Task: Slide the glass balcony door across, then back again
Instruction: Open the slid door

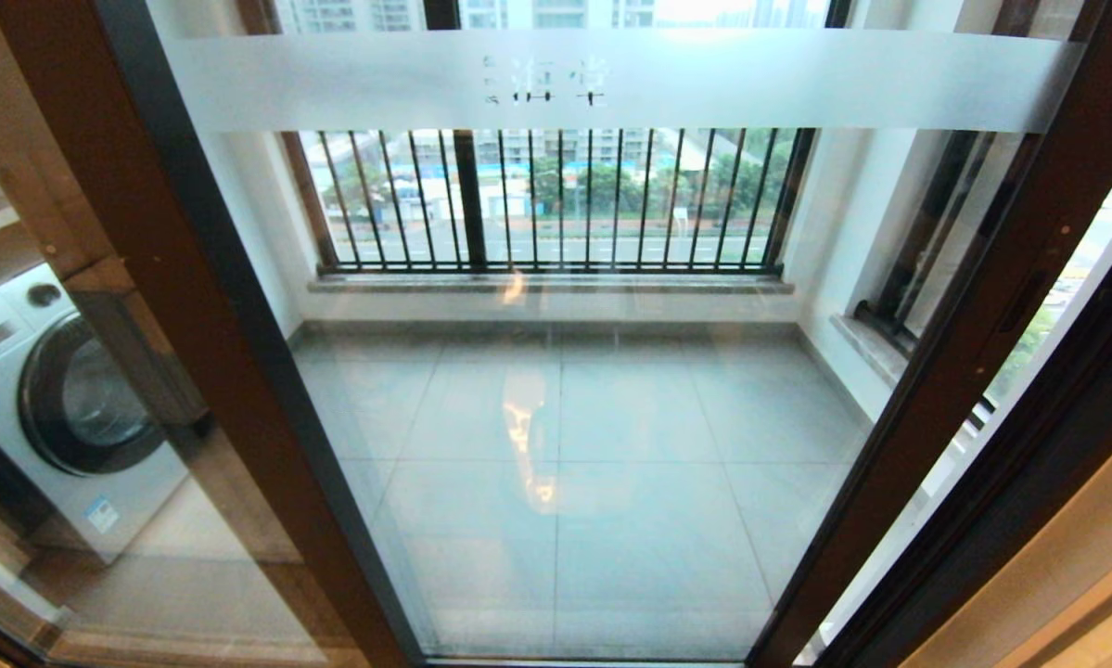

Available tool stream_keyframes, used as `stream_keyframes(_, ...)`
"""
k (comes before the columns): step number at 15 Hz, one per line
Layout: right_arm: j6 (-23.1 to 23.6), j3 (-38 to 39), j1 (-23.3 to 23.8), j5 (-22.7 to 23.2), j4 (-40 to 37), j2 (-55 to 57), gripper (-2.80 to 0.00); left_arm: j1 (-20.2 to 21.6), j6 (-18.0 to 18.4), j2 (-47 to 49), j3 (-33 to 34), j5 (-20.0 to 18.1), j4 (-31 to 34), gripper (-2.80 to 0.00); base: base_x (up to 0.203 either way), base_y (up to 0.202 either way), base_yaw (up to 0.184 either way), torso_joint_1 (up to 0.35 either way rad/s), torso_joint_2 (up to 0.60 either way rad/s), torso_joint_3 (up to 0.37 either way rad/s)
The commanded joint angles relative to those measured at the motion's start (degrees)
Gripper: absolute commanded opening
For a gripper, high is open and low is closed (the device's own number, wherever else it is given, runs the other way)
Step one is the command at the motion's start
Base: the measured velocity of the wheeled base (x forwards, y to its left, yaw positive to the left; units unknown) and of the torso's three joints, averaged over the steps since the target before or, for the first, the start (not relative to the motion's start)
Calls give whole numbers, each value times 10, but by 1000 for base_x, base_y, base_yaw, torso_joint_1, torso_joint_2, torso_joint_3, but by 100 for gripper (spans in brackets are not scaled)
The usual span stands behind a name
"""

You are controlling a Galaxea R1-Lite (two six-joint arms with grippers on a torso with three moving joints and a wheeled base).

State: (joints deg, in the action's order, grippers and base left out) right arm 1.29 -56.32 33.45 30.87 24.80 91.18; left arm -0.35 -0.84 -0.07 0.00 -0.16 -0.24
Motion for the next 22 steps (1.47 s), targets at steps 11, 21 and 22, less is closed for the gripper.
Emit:
stream_keyframes(11,-31,-114,-16,-17,-1,125,-280,0,0,1,0,0,0,-280,0,0,0,0,0,0)
stream_keyframes(21,-47,-129,-74,-40,2,158,-280,0,0,1,0,0,0,-280,0,0,0,0,0,0)
stream_keyframes(22,-47,-129,-76,-40,2,157,-280,0,0,1,0,0,0,-280,0,0,0,0,0,0)
